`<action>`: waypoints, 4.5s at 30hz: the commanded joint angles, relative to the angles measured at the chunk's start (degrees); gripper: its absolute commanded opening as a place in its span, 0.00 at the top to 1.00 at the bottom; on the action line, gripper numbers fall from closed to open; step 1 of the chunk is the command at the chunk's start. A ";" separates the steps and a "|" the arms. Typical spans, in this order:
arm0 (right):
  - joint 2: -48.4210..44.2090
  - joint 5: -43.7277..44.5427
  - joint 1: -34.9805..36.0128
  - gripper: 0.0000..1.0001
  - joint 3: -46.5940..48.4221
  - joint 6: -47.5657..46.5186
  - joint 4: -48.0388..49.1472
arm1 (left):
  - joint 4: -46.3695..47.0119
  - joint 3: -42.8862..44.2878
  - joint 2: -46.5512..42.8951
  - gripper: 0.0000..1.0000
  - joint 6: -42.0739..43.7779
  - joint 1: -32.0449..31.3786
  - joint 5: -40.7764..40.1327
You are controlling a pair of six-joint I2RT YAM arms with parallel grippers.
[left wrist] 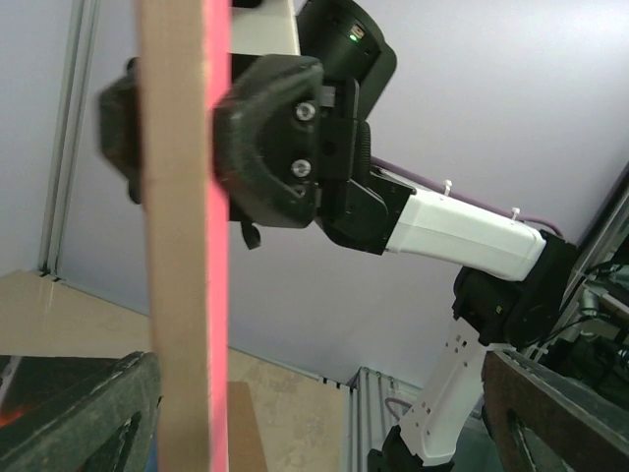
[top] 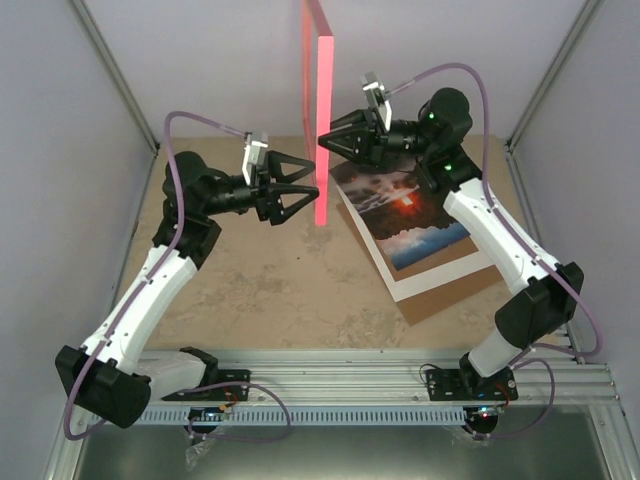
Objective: Put the photo into the frame
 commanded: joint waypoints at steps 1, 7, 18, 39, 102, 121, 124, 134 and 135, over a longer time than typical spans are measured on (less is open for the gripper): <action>0.85 -0.65 1.60 0.99 3.27 0.30 7.83 | -3.74 2.80 1.96 0.13 4.51 -0.92 -1.47; 1.83 -1.26 1.74 1.00 2.90 2.94 10.07 | -9.61 5.42 3.70 0.23 9.58 -1.27 -6.02; 0.99 -2.24 1.27 0.99 0.83 5.56 12.74 | -10.85 5.69 3.75 0.48 10.69 -1.25 -6.51; -5.99 -3.55 -13.11 0.18 -15.89 -8.12 -2.17 | -44.71 7.52 1.04 1.00 47.58 -1.07 -23.56; 5.34 19.13 -49.73 0.19 -17.89 -54.38 -54.12 | -54.11 -0.86 13.94 0.19 67.41 -1.98 -32.16; 30.12 18.13 -61.12 0.43 -6.22 -37.24 -48.03 | -28.58 23.50 50.86 0.23 38.58 -13.58 -34.36; 32.79 18.38 -61.10 0.44 -5.81 -35.68 -46.96 | -28.02 26.24 54.82 0.24 38.86 -14.84 -34.99; 38.36 18.49 -60.06 0.43 -4.95 -31.72 -43.98 | -28.47 33.71 65.37 0.24 38.89 -15.49 -36.48; 38.79 18.56 -59.71 0.43 -4.83 -31.51 -43.92 | -28.47 34.12 65.92 0.24 38.93 -15.49 -36.74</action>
